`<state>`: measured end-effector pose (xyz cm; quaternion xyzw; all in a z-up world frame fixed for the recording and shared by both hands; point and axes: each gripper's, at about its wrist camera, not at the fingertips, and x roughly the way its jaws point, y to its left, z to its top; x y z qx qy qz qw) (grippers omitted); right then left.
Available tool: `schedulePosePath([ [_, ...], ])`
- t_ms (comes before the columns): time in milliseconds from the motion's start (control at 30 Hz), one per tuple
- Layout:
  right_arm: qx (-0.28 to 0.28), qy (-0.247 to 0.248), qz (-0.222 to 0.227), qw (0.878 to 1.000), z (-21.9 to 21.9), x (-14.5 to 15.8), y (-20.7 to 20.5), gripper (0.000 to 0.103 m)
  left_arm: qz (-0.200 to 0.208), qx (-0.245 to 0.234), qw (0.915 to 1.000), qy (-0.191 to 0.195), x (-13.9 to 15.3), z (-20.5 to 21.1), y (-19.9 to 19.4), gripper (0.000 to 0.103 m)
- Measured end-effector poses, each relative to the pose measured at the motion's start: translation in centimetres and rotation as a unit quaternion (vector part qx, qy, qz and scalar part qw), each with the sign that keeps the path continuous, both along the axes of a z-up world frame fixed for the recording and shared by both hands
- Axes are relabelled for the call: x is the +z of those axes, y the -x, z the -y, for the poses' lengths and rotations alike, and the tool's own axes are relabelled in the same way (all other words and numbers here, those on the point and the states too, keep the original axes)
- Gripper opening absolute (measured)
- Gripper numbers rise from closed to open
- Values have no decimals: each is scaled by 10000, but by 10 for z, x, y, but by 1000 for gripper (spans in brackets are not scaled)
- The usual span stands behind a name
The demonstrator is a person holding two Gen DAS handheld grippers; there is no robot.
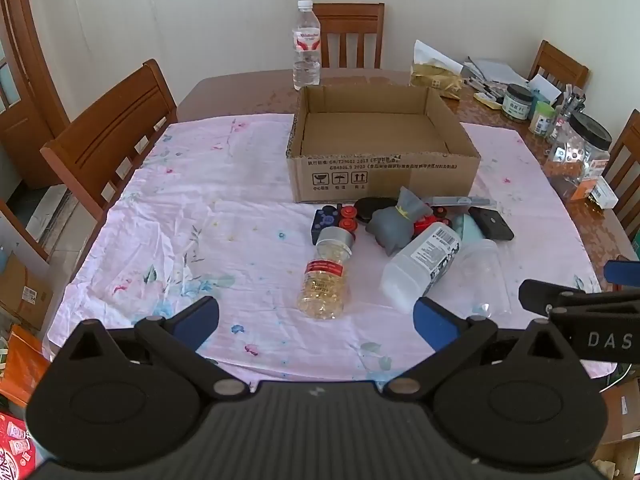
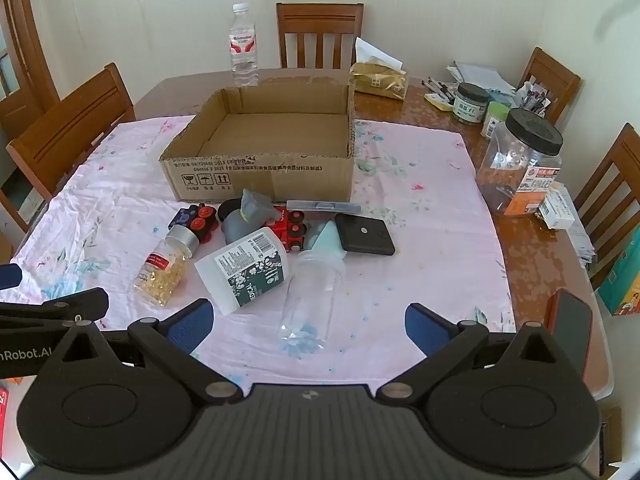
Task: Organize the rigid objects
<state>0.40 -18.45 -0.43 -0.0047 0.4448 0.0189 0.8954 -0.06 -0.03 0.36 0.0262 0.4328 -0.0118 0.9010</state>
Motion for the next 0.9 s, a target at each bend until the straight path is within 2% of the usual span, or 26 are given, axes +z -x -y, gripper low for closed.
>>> schedulePosePath([
  [900,-16,-10,54,10000,0,5,0,103,26,-17,10000,28,1,-2,-5,103],
])
